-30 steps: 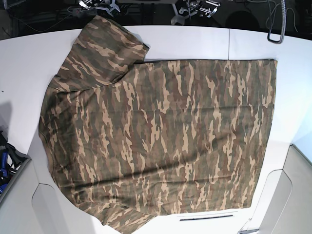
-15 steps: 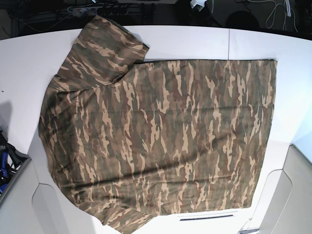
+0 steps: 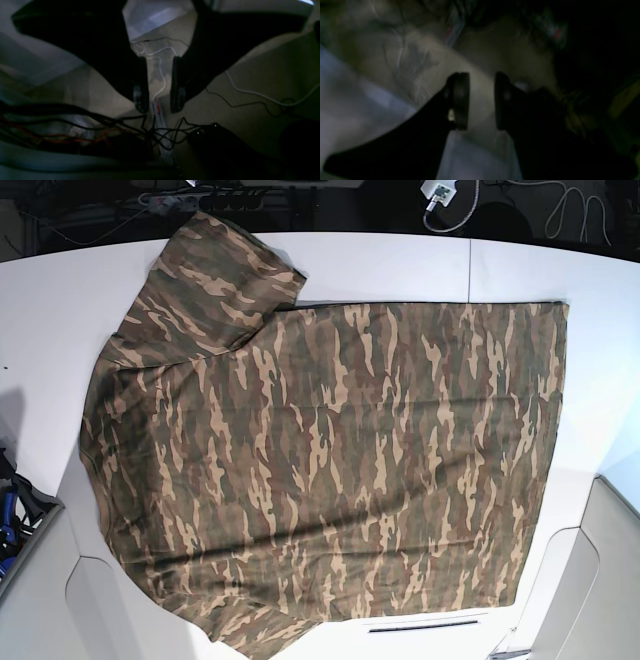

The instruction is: Fold the T-shirt properly

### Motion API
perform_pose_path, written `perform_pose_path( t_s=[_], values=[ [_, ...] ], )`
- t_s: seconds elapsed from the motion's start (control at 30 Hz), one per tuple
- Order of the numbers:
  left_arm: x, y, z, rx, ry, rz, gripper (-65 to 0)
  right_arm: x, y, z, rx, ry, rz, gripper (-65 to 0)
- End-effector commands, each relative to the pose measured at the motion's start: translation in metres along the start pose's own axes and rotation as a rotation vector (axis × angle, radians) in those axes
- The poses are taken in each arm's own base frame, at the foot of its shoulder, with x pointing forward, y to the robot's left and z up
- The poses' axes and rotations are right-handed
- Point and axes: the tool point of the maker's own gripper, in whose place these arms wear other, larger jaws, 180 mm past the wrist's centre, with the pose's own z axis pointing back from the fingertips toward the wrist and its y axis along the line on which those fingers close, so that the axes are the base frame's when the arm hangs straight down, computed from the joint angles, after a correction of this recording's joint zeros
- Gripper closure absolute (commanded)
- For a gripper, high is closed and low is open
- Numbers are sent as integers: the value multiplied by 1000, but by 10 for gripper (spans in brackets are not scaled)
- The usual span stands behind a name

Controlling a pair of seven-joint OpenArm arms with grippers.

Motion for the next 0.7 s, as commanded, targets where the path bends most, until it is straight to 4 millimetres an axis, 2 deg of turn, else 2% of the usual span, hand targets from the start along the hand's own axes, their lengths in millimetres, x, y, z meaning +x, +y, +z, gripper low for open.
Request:
perform_pose_path(
  t_s=[0.0, 0.1, 0.23, 0.37, 0.5, 0.6, 0.67],
  values=[
    [4, 1, 11, 8, -22, -4, -181, 10, 4, 12, 11, -47, -4, -172],
    [23, 7, 35, 47, -84, -27, -181, 45, 0, 41, 2, -173, -36, -172],
    [51, 17, 64, 106, -149, -65, -181, 89, -17, 83, -34, -324, -60, -172],
    [75, 26, 89, 129, -200, -36, -181, 120, -39, 124, -95, -460, -82, -172],
    [97, 42, 114, 179, -278, -15, -186, 132, -69, 151, -158, -542, -135, -187],
    [111, 56, 133, 219, -343, 5, -286, 131, -94, 161, -205, -568, -194, -269],
    [119, 65, 143, 235, -388, 30, -343, 127, -112, 167, -239, -580, -242, -299]
  ],
)
